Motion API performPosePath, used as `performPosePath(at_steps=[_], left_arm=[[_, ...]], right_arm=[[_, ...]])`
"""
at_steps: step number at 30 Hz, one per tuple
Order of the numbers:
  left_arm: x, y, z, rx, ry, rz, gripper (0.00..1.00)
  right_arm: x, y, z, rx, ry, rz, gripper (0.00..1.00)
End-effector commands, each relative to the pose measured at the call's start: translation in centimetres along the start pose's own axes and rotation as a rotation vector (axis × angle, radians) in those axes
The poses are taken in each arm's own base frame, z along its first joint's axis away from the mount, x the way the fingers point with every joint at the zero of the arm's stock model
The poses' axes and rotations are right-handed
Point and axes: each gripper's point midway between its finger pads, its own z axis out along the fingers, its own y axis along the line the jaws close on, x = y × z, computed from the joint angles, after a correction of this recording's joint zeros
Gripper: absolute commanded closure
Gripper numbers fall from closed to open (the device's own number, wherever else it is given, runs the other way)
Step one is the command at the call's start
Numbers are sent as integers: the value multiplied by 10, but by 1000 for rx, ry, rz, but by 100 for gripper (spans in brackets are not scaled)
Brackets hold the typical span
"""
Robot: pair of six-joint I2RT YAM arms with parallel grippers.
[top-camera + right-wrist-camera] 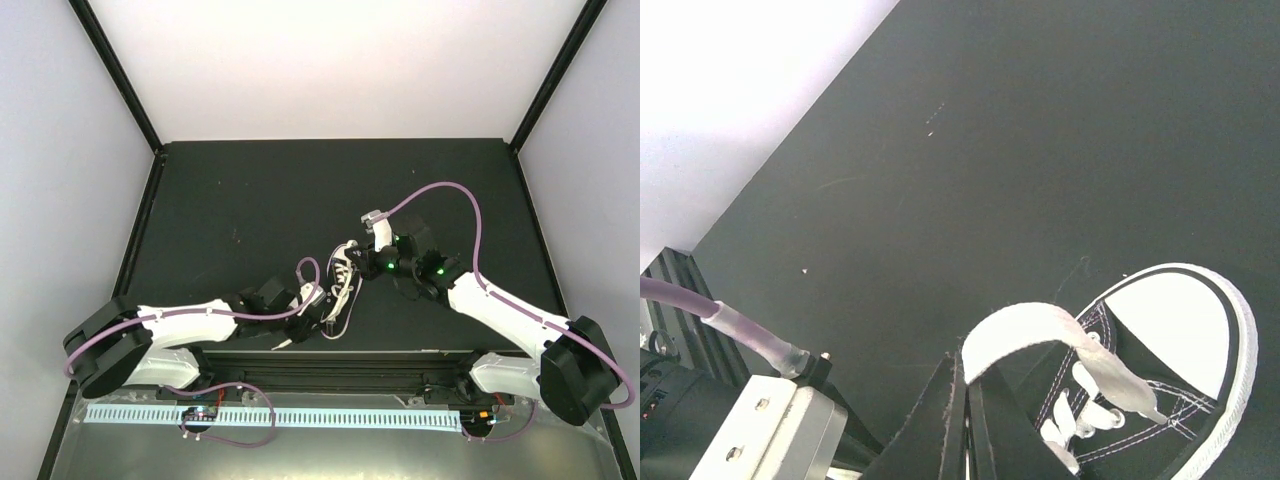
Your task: Tie the shoes
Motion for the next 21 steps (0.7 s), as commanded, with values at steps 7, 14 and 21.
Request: performPosePath(at_steps=[7, 14, 21], left_arm=[[-30, -10, 6, 21, -63, 5, 89], [-43, 20, -14, -163, -157, -76, 98], [-55, 42, -27, -240, -211, -156, 98]], right_arm=[[-2, -6, -11, 38, -49, 29, 98], [16, -52, -41, 311, -81, 164, 98], [45, -88, -75, 504, -129, 286, 98]])
